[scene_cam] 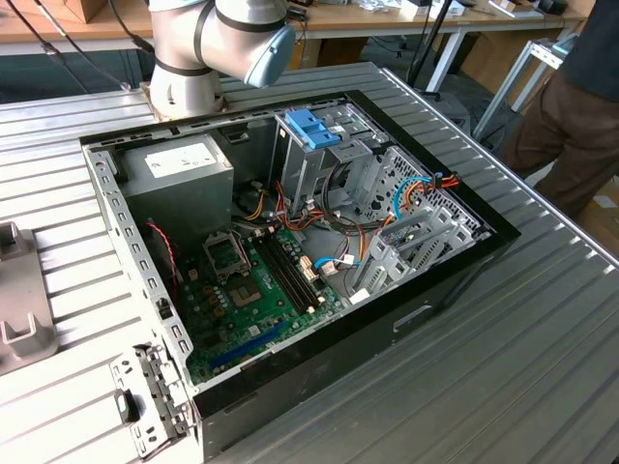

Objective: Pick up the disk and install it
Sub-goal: 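Reach for the disk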

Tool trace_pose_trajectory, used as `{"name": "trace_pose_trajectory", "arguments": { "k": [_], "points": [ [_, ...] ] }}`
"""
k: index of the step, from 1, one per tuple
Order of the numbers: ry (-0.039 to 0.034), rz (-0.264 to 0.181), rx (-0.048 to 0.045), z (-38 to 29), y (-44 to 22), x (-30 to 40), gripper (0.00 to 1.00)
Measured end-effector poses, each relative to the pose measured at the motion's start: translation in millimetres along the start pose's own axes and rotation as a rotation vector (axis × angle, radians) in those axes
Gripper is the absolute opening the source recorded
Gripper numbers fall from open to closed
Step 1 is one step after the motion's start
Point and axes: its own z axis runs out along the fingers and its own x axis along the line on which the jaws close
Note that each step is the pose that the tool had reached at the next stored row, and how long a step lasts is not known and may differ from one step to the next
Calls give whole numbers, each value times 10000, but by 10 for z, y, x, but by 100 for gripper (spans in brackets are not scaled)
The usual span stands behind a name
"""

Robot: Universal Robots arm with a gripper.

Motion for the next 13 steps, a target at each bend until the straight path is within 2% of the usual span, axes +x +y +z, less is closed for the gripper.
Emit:
{"name": "trace_pose_trajectory", "arguments": {
  "k": [13],
  "points": [
    [0,0,0,-1,-3,35,10]
  ]
}}
